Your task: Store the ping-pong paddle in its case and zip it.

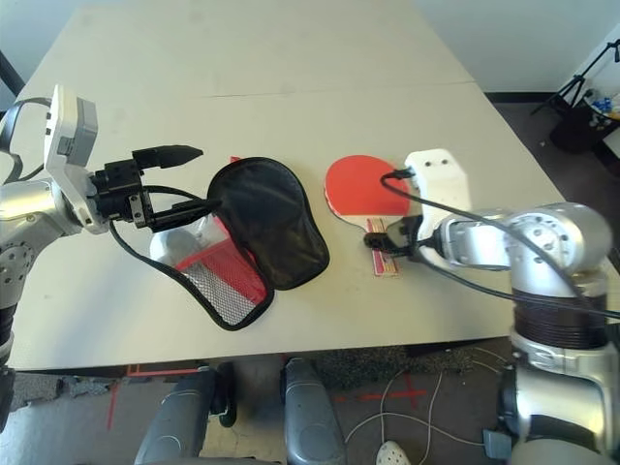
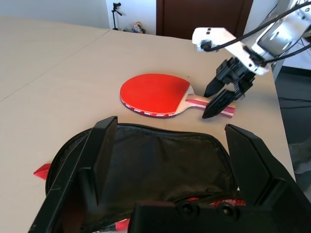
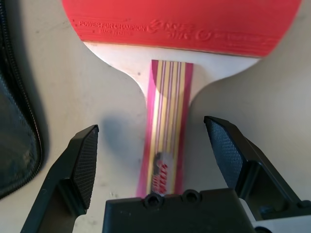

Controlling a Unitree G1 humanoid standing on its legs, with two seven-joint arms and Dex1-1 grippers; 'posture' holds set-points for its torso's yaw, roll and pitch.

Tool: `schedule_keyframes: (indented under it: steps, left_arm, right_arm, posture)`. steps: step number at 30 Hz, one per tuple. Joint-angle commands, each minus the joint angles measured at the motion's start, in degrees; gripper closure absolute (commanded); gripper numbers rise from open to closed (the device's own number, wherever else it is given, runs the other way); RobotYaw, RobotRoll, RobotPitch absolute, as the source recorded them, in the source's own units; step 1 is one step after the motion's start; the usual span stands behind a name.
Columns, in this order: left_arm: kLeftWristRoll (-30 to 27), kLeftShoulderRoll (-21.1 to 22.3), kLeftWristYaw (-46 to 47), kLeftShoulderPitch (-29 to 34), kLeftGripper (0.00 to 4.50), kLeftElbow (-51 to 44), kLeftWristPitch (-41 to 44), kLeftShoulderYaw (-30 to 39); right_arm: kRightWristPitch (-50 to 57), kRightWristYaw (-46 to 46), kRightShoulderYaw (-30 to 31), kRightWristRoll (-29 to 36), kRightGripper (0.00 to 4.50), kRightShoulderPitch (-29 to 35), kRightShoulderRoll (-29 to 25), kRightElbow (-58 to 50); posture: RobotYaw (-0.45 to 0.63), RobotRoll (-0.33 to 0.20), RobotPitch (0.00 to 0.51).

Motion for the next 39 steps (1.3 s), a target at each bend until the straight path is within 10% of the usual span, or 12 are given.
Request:
schedule_keyframes:
  steps: [1,7,17,39]
  left_arm:
    - [-0.1,-0.3,0.3,-0.4,0.00,-1.5,1.0,-0.2]
    - [0.5,-0.8,0.6,-0.2,0.00,-2.1,1.1,-0.7]
    - [0.9,-0.8,0.7,0.4,0.00,-2.5,1.2,-0.7]
    - [2.2,-2.4,0.9,1.1,0.00,-1.7,0.0,-1.3]
  right_arm:
    - [2.1,-4.8,-2.3,0.6,0.02,-0.2,1.9,2.2]
    - [2.1,-7.8,-2.6,0.7,0.37,0.0,3.8,3.4]
    - [2.1,-11.0,-1.4,3.0,3.34,1.9,3.5,0.6]
    - [-2.7,3.8,3.6,-11.8,3.41,-2.4,5.4,-22.3]
  posture:
    - [-0.12,0.000,0.239]
    - [-0.12,0.000,0.242]
    - [-0.11,0.000,0.247]
    - [-0.11,0.000,0.228]
